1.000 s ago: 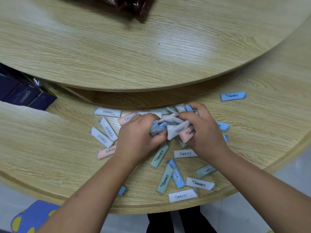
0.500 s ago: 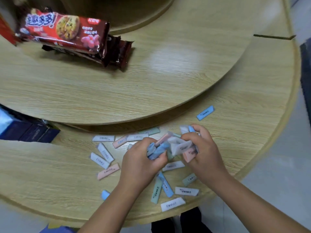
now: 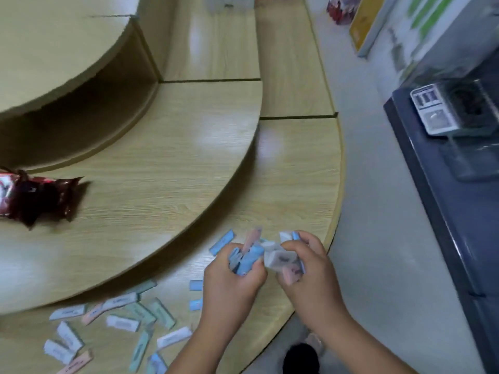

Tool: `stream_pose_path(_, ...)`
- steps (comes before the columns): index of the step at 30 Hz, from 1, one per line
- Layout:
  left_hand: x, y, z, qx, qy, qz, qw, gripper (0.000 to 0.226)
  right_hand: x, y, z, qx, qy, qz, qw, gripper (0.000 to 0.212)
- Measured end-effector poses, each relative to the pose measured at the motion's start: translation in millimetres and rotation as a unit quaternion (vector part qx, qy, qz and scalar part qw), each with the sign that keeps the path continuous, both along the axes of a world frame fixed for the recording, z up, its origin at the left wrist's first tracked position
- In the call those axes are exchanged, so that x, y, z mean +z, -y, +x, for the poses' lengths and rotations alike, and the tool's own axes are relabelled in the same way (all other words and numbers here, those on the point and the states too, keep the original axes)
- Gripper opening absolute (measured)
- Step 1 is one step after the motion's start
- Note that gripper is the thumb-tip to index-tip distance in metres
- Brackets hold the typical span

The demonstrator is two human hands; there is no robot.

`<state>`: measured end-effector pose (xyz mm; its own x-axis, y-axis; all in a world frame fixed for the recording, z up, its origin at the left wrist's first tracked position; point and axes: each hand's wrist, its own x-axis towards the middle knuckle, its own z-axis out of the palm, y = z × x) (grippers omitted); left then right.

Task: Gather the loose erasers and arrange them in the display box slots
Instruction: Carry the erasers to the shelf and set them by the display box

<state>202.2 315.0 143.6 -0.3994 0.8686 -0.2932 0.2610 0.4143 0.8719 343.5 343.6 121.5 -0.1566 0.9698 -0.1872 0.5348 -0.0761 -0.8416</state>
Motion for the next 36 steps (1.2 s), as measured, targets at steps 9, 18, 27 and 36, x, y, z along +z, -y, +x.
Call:
stream_pose_path(9,20.7,-123.4,115.4,0.042,0.010,0.007,0.999,0.026,27.7,-126.2,109.7,-0.029,-0.033,0.013,0.999,0.031)
stream_pose_path(18,35.9,-274.5,159.5,0.075,0.066,0.023,0.995,0.021,35.6,-280.5,147.8,-0.010,-0.014,0.039,0.999,0.040)
stream_pose_path(27,39.1,-430.4,171.6,0.127,0.086,0.025,0.988,0.029,38.1,-441.4,156.2,0.030,-0.028,0.007,0.999,0.034)
stream_pose_path(36,20.2,-575.0,174.7,0.266,0.079,0.028,0.960,0.039,23.2,-614.6,141.4,0.155,-0.024,-0.013,0.988,0.035)
